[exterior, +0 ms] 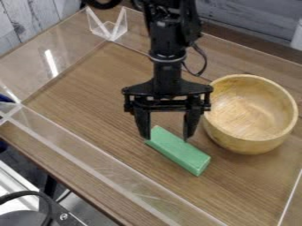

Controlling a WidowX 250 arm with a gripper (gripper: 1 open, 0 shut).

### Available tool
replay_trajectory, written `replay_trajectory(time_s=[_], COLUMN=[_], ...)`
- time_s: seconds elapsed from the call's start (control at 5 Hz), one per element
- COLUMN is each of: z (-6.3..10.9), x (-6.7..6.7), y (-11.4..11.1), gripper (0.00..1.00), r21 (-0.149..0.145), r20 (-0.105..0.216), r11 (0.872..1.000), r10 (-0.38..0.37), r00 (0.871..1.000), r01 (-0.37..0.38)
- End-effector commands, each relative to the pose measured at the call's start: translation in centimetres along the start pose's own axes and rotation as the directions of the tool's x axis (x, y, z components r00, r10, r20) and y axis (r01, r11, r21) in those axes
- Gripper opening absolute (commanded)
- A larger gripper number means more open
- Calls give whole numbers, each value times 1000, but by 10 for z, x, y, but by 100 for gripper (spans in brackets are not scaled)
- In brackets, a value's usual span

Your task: Put the green block in the brown bowl

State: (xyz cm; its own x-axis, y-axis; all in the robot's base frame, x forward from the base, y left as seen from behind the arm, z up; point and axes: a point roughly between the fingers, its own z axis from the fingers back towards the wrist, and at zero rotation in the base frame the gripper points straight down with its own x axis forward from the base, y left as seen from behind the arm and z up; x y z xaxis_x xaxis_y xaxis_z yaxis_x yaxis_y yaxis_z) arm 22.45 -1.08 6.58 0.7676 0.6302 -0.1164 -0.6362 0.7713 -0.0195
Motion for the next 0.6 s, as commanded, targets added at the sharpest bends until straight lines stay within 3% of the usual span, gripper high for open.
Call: replay_trajectory(time_s=[0.0, 0.4], z=[2, -14], x=[5, 5], y=[-6, -13], gripper=[100, 100], r21=[-46, -54], r20=[33, 29], r11=[993, 983], r10=[108, 178], r00=[994, 984], r01=[-107, -176])
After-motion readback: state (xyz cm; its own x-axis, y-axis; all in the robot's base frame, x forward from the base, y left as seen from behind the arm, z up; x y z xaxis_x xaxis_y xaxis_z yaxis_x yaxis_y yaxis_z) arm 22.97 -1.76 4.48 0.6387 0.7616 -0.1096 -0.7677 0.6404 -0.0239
